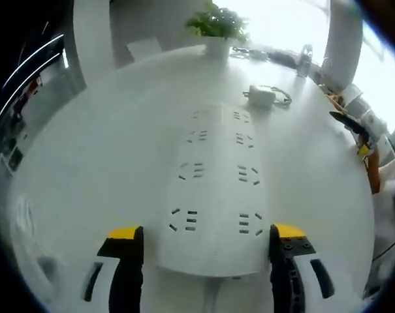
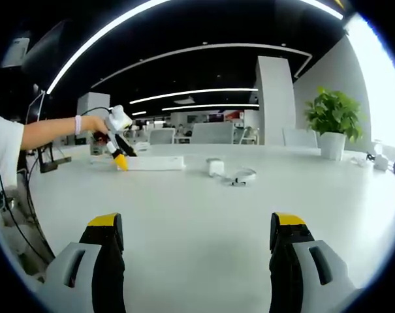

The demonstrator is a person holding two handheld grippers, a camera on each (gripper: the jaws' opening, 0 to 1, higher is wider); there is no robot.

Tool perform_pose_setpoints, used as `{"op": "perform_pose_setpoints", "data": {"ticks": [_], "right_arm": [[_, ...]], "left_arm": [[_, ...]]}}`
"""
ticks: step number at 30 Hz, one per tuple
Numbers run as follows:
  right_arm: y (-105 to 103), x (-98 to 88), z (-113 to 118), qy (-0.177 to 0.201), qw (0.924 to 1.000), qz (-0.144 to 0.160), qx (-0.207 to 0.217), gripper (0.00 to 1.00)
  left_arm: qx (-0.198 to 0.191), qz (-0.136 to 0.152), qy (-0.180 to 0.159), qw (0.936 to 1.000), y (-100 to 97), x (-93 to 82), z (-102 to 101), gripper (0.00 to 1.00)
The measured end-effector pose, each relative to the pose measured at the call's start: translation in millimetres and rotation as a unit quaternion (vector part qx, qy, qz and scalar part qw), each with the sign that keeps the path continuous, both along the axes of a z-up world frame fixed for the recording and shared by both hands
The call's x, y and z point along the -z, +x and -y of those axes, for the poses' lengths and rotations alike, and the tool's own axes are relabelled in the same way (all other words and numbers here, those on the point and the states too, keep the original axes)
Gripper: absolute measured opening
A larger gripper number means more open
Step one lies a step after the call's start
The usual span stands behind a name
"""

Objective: Straighten the power strip on the desk, plug the charger into it

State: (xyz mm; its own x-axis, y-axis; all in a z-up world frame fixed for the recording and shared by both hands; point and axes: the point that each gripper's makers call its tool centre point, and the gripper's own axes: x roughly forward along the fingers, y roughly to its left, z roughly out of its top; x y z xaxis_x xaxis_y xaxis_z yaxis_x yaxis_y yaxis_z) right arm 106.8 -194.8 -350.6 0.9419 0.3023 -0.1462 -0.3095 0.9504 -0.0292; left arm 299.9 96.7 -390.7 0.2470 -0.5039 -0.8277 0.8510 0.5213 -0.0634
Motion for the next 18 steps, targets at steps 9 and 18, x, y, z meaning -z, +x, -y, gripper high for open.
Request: {"op": "perform_pose_setpoints", "data": {"ticks": [9,18], "right_arm": [[-2,0.3,0,0.001,1.0,0.0,0.001,0.93],[-2,-1.7,3,-0.001,1.0,0.002,0.005,0.93]], "left_arm": [[0.022,0.0,-0.002,0.9998,13.5,-4.8,-2,0.71],[0.048,0.006,0.002,0.9988,25.9,-10.1,-4,0.69]]}}
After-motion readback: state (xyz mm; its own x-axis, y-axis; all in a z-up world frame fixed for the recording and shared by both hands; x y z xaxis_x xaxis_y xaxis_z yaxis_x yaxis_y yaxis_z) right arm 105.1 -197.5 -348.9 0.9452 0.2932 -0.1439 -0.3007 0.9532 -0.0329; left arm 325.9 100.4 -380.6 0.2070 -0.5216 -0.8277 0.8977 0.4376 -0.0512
